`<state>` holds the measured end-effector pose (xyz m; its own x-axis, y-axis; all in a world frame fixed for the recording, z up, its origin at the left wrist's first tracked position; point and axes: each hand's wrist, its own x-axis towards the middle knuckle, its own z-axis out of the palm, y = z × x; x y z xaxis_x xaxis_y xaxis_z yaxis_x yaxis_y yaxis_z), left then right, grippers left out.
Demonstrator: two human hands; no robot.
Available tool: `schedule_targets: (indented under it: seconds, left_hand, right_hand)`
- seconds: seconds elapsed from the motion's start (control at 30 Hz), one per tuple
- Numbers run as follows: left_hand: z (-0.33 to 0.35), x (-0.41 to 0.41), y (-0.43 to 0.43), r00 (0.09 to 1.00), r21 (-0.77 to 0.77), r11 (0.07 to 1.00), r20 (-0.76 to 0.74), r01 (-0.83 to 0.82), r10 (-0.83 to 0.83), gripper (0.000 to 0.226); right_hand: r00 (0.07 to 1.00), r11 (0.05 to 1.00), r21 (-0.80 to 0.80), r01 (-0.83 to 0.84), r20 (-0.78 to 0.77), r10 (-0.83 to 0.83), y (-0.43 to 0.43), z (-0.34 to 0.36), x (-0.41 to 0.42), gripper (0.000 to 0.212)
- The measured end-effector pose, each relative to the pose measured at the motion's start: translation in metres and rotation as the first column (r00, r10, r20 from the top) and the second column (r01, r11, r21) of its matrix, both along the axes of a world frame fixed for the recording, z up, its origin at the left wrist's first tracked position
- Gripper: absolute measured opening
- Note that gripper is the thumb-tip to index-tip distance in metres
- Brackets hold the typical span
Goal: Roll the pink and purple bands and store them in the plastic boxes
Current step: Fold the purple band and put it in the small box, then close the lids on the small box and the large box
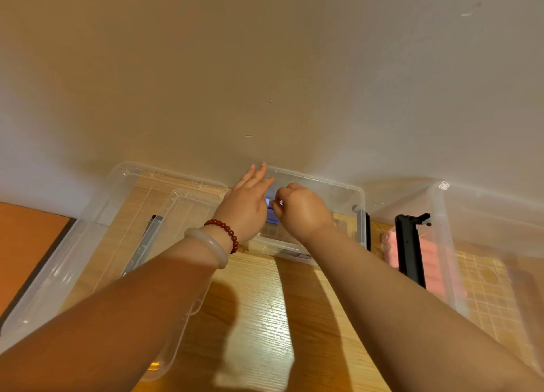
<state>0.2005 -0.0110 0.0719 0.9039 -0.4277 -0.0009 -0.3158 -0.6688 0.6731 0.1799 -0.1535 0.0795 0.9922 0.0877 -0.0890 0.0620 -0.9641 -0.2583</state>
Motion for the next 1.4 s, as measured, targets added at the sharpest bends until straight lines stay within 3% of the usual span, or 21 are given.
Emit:
schedule_targets:
  seconds: [0.13, 0.4, 0.6, 0.93, 1.17, 1.4]
  left_hand:
    - [0.000, 0.002, 0.011, 1.000, -0.037, 0.999, 0.026, 0.014, -0.013, 0.044]
    - [0.010, 0.014, 0.048, 0.993, 0.041, 0.992, 0.015, 0.120, -0.121, 0.043]
    - [0.017, 0.021, 0.068, 0.985, 0.104, 0.981, 0.035, 0.162, -0.166, 0.042]
    - [0.014, 0.021, 0.061, 0.994, 0.158, 0.982, 0.016, 0.103, -0.107, 0.043]
    - [0.009, 0.018, 0.062, 0.994, 0.161, 0.983, 0.049, 0.088, -0.097, 0.043]
    - [-0.007, 0.015, 0.115, 0.992, 0.268, 0.956, 0.026, 0.116, -0.127, 0.044]
  right_hand:
    - [0.997, 0.997, 0.006, 0.073, 0.037, -0.073, 0.010, 0.008, -0.008, 0.029]
    - [0.964, 0.976, 0.064, 0.210, 0.151, -0.217, 0.051, 0.020, -0.015, 0.030]
    - [0.942, 0.971, 0.131, 0.199, 0.247, -0.226, 0.076, 0.020, -0.020, 0.028]
    - [0.926, 0.969, 0.189, 0.156, 0.314, -0.210, 0.072, 0.008, -0.013, 0.021]
    - [0.890, 0.976, 0.151, 0.154, 0.407, -0.204, 0.074, 0.000, -0.017, 0.011]
    - [0.860, 0.974, 0.192, 0.121, 0.470, -0.199, 0.116, -0.003, -0.026, 0.015]
